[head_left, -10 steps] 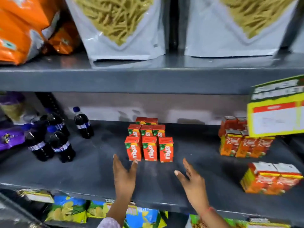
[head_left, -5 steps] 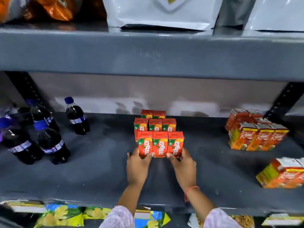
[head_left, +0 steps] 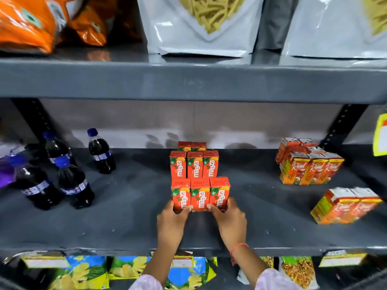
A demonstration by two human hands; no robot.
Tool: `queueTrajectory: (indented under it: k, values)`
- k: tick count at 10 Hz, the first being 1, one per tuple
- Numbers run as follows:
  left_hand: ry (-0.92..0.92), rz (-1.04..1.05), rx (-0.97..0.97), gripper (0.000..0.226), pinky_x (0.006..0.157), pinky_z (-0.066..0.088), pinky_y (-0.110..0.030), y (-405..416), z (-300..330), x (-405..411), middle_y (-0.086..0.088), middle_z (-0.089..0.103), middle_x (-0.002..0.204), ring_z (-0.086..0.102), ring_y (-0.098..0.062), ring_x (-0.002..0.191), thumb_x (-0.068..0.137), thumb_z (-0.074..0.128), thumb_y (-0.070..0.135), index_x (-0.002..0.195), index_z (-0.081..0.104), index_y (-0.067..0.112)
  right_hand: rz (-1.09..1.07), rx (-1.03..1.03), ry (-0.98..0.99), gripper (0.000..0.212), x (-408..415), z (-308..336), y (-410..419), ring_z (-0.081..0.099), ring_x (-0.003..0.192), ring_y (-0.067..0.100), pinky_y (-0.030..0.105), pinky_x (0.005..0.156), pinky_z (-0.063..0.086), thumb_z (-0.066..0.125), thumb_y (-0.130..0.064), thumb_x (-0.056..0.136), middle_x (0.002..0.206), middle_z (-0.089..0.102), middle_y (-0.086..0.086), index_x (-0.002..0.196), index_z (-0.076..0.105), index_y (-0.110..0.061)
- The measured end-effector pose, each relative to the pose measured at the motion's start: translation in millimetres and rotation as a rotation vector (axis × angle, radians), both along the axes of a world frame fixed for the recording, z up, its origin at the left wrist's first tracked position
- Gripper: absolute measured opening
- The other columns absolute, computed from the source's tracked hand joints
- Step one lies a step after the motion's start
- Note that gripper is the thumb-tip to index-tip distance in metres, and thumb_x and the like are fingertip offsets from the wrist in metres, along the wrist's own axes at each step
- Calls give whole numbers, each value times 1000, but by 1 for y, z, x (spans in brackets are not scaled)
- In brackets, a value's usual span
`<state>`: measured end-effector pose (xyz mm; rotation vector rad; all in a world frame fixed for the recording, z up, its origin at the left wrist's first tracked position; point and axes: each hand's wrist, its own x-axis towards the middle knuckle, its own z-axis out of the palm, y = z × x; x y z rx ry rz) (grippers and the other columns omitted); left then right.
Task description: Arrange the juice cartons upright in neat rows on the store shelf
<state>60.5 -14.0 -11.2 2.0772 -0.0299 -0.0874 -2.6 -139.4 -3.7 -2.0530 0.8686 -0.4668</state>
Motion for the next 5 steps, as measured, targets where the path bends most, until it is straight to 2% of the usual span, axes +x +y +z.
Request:
queueTrajectory:
  k: [2,4,5]
  values:
    - [-60,-4,63,30,67,42,-30,15,-3,-26,-11,73,89,67,-31,87,79,71,32,95,63,8,-9,-66,43,46,-25,-4,17,65,94,37,37,71,50,66,-49,77,96,73,14,97,55,-9]
    - [-39,-44,89,33,80,48,-34,18,2,-32,-11,73,100,65,-31,97,80,69,30,102,62,7,45,-41,67,44,-31,1,12,64,100,37,37,77,51,65,-45,79,103,72,14,103,56,-9]
    - [-14,-60,105,37,90,48,-38,21,5,-36,-11,70,110,62,-31,104,83,66,30,112,58,9,113,9,53,33,-36,3,11,62,105,35,36,82,50,64,-32,84,111,70,13,107,56,-9]
